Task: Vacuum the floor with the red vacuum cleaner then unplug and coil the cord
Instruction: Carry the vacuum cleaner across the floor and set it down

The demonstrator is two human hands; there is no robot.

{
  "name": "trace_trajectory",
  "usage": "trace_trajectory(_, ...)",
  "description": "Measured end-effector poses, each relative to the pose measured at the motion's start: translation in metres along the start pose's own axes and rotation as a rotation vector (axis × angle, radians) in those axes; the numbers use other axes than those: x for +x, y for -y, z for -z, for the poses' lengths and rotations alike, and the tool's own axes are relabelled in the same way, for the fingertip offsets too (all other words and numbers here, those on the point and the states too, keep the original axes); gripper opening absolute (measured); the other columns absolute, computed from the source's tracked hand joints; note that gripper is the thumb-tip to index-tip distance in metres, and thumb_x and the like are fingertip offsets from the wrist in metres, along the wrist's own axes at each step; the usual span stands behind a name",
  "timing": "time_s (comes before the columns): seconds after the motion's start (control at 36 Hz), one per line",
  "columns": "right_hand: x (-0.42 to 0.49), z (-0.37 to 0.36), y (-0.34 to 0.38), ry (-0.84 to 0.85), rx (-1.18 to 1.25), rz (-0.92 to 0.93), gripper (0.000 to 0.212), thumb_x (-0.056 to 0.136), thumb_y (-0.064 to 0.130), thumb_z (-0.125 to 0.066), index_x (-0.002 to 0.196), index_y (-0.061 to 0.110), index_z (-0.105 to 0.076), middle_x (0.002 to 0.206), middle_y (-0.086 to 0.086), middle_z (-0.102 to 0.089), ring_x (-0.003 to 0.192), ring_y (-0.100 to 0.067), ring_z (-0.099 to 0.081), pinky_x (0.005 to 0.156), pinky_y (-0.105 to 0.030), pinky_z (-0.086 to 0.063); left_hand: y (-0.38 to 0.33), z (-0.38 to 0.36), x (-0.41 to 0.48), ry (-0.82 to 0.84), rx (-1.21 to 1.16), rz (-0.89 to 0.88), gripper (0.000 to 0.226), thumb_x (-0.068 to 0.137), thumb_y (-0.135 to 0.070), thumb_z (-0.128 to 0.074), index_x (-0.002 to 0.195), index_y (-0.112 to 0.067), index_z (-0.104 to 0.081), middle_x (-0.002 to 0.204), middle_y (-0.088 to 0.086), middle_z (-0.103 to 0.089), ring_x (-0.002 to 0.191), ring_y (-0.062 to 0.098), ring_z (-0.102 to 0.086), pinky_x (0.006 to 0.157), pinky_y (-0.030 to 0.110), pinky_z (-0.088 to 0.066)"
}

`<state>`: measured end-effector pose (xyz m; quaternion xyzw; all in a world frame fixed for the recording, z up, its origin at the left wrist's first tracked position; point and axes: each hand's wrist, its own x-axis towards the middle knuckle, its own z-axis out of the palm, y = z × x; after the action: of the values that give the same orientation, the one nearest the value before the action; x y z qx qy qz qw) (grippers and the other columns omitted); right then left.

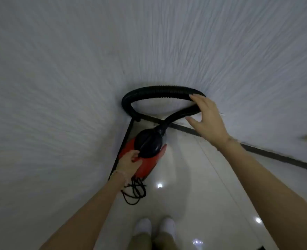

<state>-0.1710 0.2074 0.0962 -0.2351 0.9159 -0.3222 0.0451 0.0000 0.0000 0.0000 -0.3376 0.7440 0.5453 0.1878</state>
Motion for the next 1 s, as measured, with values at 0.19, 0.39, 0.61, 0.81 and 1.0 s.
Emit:
trace_trajectory(0.19,0.043,-0.034,-0.031,-0.152,-0.197,0.194,0.072,0.08,0.029,-0.067,0.142,0.006,-0.038,0.143,-0.015,-0.042,0.131,-0.03,-0.039,0.114,-0.039,-0.027,0.023,-0.032,0.081,-0.015,0.192,-0.099,0.065,0.088,-0.015,-0.061,0.144,-0.009,-0.03,0.148,0.011,-0.034,0.135,0.024,-0.035,0.11,0.029,-0.029)
trace_trajectory(0.39,0.064,-0.045,-0.04,-0.281,-0.294,0.25,0.058,0.079,0.043,-0.064,0.125,0.01,-0.053,0.12,-0.015,-0.053,0.108,-0.033,-0.05,0.093,-0.034,-0.039,0.044,-0.049,0.126,0.014,0.198,-0.114,0.068,0.088,-0.02,-0.061,0.146,-0.012,-0.026,0.148,0.011,-0.036,0.135,0.024,-0.037,0.112,0.032,-0.031)
trace_trajectory(0.61,0.068,-0.056,-0.051,-0.256,-0.229,0.285,0.042,0.085,0.044,-0.061,0.109,0.01,-0.057,0.099,-0.007,-0.063,0.088,-0.021,-0.06,0.07,-0.039,-0.05,0.055,-0.051,0.145,-0.009,0.125,-0.109,0.052,0.09,-0.028,-0.057,0.136,-0.01,-0.043,0.13,0.015,-0.056,0.118,0.029,-0.054,0.104,0.039,-0.044)
trace_trajectory(0.81,0.068,-0.052,-0.058,-0.213,-0.274,0.185,0.029,0.08,0.036,-0.065,0.096,0.012,-0.06,0.078,-0.005,-0.065,0.073,-0.025,-0.063,0.061,-0.04,-0.052,0.058,-0.053,0.154,-0.009,0.147,-0.122,0.045,0.089,-0.036,-0.057,0.124,-0.008,-0.052,0.107,0.014,-0.065,0.1,0.03,-0.062,0.084,0.031,-0.05)
trace_trajectory(1.0,0.049,-0.044,-0.081,-0.194,-0.282,0.136,0.028,0.081,0.037,-0.066,0.091,0.013,-0.059,0.072,-0.002,-0.06,0.068,-0.024,-0.06,0.058,-0.031,-0.045,0.054,-0.054,0.161,-0.029,0.111,-0.183,0.031,0.084,-0.031,-0.065,0.09,0.0,-0.064,0.06,0.007,-0.059,0.053,0.018,-0.055,0.054,0.027,-0.049)
